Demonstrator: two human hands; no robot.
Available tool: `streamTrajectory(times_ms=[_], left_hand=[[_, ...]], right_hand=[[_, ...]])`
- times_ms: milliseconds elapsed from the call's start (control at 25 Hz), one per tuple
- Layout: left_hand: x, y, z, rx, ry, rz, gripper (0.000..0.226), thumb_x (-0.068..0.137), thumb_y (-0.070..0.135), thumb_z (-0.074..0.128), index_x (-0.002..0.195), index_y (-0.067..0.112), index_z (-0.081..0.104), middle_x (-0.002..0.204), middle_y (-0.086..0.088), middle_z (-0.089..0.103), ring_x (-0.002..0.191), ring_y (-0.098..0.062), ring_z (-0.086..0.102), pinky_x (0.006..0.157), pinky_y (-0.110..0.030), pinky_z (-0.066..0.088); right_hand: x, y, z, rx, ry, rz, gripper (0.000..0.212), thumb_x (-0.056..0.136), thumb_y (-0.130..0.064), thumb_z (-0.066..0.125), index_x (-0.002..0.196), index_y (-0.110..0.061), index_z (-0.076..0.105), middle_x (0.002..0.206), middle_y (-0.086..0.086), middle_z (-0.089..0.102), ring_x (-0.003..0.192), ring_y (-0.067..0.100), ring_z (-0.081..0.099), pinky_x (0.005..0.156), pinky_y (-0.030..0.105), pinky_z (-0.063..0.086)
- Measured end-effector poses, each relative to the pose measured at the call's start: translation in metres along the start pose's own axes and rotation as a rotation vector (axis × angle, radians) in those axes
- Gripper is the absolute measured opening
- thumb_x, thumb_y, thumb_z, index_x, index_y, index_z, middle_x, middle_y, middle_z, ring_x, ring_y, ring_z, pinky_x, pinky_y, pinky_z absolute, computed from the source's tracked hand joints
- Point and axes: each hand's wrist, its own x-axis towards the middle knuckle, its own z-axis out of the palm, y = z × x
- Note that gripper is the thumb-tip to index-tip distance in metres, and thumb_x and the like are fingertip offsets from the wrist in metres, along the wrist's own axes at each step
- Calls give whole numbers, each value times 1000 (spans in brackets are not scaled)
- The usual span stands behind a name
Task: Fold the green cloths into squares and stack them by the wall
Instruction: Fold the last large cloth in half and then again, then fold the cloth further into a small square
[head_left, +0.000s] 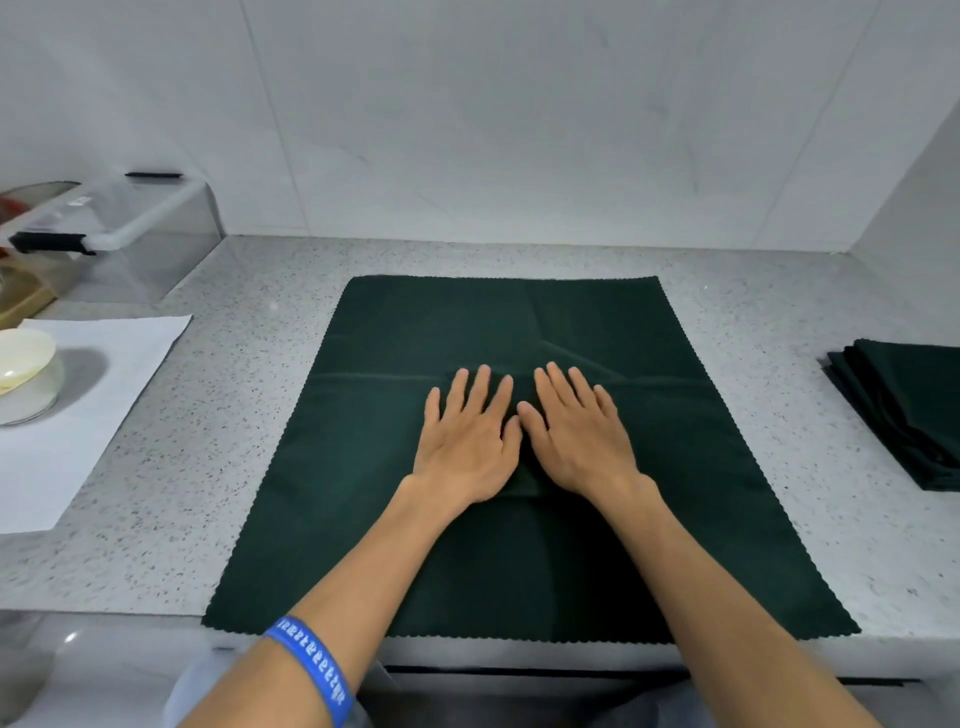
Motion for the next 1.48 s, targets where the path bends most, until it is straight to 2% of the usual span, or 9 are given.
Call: streamTrajectory(times_ms=[280,520,640,760,840,960,1120,1360,1480], left_hand=[[3,-1,-16,77,-43,-148,58,102,47,17,155,25,14,164,2,11,151,-27,1,117,-59,-6],[61,-5,-70,87,-252,141,52,89,37,59,138,23,47,132,-4,49,122,-29,50,102,-45,42],[72,-17,-79,-44,-367,89,49,78,36,73,123,28,55,112,6,57,103,-20,58,94,-39,49],[76,-26,-81,-121,-457,-13,44,72,39,78,108,24,57,98,7,61,91,-18,61,88,-40,53],[72,-30,-77,-169,-469,-31,37,69,39,79,91,17,60,91,4,66,82,-20,63,79,-36,52],[60,-29,-70,-351,-430,-60,28,66,30,79,72,16,56,74,-2,60,67,-21,52,64,-33,44],[34,-27,-74,-802,-559,-172,24,70,16,77,88,8,63,92,-2,73,83,-26,69,81,-37,54],[-22,-16,-89,-1438,-562,-160,43,87,1,65,128,14,62,126,-10,67,109,-24,65,91,-36,52],[-39,13,-102,-1699,-505,-40,50,86,0,61,133,16,57,128,-9,65,108,-24,65,83,-34,53]], right_hand=[[-1,8,-6,12,-10,-10,60,104,-45,13,157,-18,4,165,-2,-2,151,17,-6,122,39,-1],[-72,16,-21,34,43,-473,69,86,-52,39,147,-19,42,157,1,34,149,18,21,122,41,10],[-80,16,-20,-140,162,-490,53,81,-35,41,128,-21,62,135,-2,61,133,19,49,118,43,27],[-78,25,-18,-147,325,-356,43,75,-22,45,111,-20,69,125,-2,65,134,24,47,117,49,24],[-84,31,-17,17,413,-84,43,72,-15,54,113,-17,68,131,0,61,134,27,44,113,48,31],[-103,28,-24,258,501,270,29,79,-16,61,108,-17,63,110,-2,63,100,25,57,81,39,45],[-108,28,-42,858,292,433,11,86,-21,60,98,-21,60,86,-3,69,74,19,66,71,39,55],[-111,42,-59,1827,107,593,31,85,-11,68,116,-13,60,119,12,66,100,32,70,85,41,58],[-121,38,-65,2130,-229,539,46,85,-28,68,125,-7,57,129,16,63,112,36,65,89,45,55]])
